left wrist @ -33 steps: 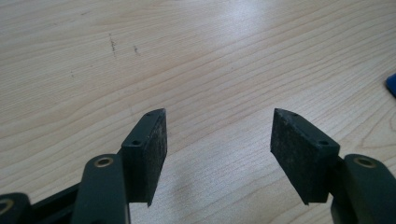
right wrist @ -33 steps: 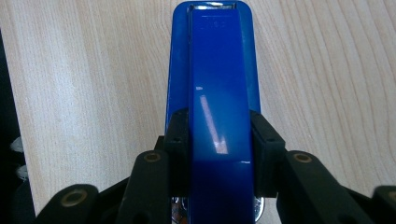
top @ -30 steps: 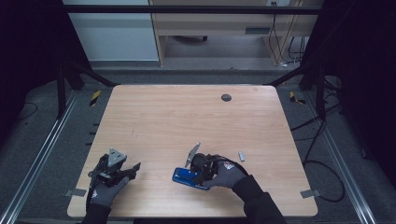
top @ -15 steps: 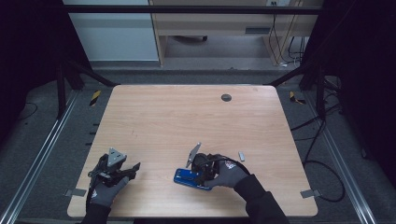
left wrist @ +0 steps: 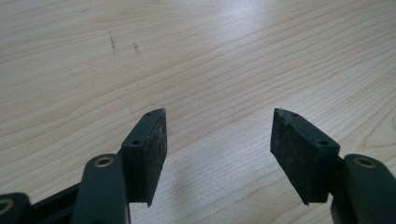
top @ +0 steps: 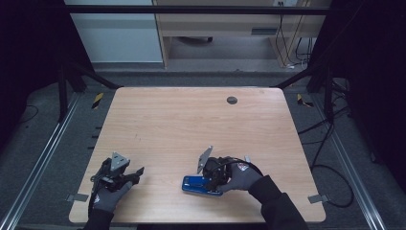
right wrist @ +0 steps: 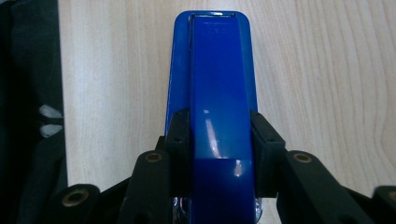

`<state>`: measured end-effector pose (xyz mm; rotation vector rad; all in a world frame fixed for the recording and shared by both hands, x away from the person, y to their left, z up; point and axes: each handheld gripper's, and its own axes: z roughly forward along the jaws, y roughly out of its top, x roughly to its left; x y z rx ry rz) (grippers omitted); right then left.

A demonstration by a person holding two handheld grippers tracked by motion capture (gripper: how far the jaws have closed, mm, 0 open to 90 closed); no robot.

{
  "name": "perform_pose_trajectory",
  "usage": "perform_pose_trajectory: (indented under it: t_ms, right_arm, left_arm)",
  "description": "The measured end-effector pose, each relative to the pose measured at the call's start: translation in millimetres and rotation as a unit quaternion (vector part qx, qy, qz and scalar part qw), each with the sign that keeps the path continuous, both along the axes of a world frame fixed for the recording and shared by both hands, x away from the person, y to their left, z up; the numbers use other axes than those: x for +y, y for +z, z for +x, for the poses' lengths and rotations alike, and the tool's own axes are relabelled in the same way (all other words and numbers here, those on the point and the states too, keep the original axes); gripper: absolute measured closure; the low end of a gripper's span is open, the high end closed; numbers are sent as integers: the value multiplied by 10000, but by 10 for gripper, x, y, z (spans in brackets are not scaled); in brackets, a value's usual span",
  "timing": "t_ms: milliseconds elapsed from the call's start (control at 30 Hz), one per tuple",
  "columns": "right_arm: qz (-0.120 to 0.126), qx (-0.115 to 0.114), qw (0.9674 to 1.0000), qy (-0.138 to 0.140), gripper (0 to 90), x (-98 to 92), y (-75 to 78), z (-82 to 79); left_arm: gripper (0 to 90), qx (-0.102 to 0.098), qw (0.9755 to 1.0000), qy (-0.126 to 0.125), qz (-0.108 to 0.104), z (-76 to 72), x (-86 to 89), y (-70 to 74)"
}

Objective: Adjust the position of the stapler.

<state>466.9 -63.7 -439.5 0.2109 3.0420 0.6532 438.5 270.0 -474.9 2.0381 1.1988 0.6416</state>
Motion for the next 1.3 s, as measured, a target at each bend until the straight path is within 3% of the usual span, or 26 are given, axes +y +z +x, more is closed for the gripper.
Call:
perform_pose_trajectory:
  t_ms: [333,433,600,933,967,1133,1267,1300]
  right_arm:
    - [4,64,9997,249,660,-49,-103,2]
    - [101,86,9994,314,660,-92,-134,19]
    - [114,8,9991,410,660,-133,-158,24]
    - [154,-31,9993,333,645,-146,-187,6]
    - [300,-24,9991,288,586,-153,-163,-5]
    - [464,-131,9985,246,574,-165,-94,-32]
    - [791,-240,9966,-48,563,-212,-15,-37]
    - [1009,-243,9943,-249,554,-245,23,-40]
  left_arm:
    - [367,0,10000,-70,18,-4,-24,-3]
    - [367,12,10000,-78,24,0,-27,-9]
    - [367,51,9999,-103,69,8,-35,-19]
    - [367,56,9999,-147,72,5,-44,-17]
    - [367,53,9998,-156,73,3,-49,-15]
    - [366,69,9998,-193,67,2,-54,-12]
    - [367,22,9997,-243,36,-6,-68,9]
    - [369,4,9996,-282,27,-12,-78,25]
